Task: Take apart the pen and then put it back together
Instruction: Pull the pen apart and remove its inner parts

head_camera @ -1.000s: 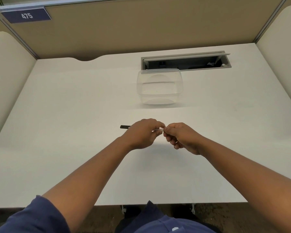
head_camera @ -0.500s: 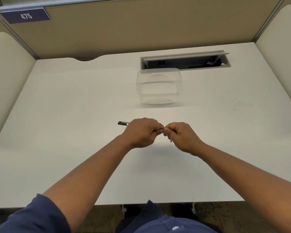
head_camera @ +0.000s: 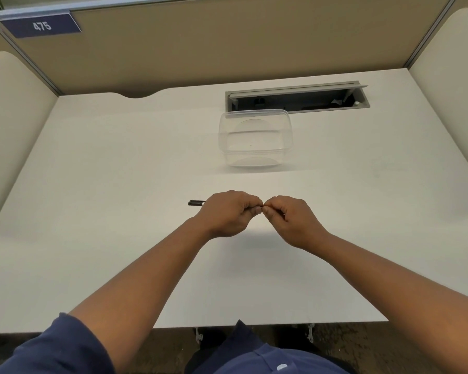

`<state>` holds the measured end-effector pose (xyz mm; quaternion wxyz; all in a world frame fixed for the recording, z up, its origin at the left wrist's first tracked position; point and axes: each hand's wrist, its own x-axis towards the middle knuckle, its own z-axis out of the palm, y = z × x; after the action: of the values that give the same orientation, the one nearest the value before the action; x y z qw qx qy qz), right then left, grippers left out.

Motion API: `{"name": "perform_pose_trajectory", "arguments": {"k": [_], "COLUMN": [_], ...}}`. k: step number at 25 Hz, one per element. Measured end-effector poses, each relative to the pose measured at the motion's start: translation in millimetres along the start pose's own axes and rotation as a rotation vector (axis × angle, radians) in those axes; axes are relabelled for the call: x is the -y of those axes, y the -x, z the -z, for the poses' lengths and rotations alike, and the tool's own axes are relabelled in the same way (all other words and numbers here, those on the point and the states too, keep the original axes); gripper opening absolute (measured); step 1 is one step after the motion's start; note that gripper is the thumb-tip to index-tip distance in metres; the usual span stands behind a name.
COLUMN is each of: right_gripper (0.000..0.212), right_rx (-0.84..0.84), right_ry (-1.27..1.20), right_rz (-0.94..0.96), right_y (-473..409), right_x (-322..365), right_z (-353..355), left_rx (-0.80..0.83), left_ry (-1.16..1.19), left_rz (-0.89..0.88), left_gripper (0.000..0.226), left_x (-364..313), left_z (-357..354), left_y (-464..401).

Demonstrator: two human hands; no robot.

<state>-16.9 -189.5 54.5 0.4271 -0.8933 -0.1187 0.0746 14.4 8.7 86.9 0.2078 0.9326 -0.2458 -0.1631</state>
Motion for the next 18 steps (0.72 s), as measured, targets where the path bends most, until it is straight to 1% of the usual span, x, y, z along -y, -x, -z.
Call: {"name": "perform_pose_trajectory", "arguments": {"k": [3, 4, 5, 7, 11, 13, 16, 18], "right_gripper": [0.030, 0.034, 0.036, 0.034, 0.017, 0.012, 0.013, 0.017], "right_rx": [0.090, 0.103, 0.108, 0.110, 0.093, 0.102, 0.129, 0.158], "right_ry": [-0.377, -0.461, -0.497, -0.491, -0.445, -0.471, -0.503, -0.469], "right_rz": [-0.304, -0.375, -0.407, -0.401, -0.362, -0.360, -0.383, -0.392], "right_y": [-1, -2, -2, -4, -6, -6, -6, -7], "right_x": [8, 9, 10, 12, 11, 10, 9, 9], "right_z": [5, 7, 8, 9, 12, 14, 15, 15], "left_rx": [-0.030, -0.040, -0.048, -0.056, -0.058, -0.055, -0.053, -0.050], "left_ry": [-0.027, -0.041, -0.055, -0.062, -0.040, -0.038, -0.038, -0.038], "left_rz": [-0.005, -0.011, -0.018, -0.028, -0.026, -0.021, -0.023, -0.024], "left_gripper": [0.025, 0.025, 0.025, 0.025, 0.024, 0.024, 0.024, 0.024], "left_x": [0, -1, -1, -1, 1, 3, 3, 3], "left_z": [-1, -2, -3, -5, -7, -7, -8, -8], "left_y": [1, 2, 1, 2, 3, 4, 4, 3]}}
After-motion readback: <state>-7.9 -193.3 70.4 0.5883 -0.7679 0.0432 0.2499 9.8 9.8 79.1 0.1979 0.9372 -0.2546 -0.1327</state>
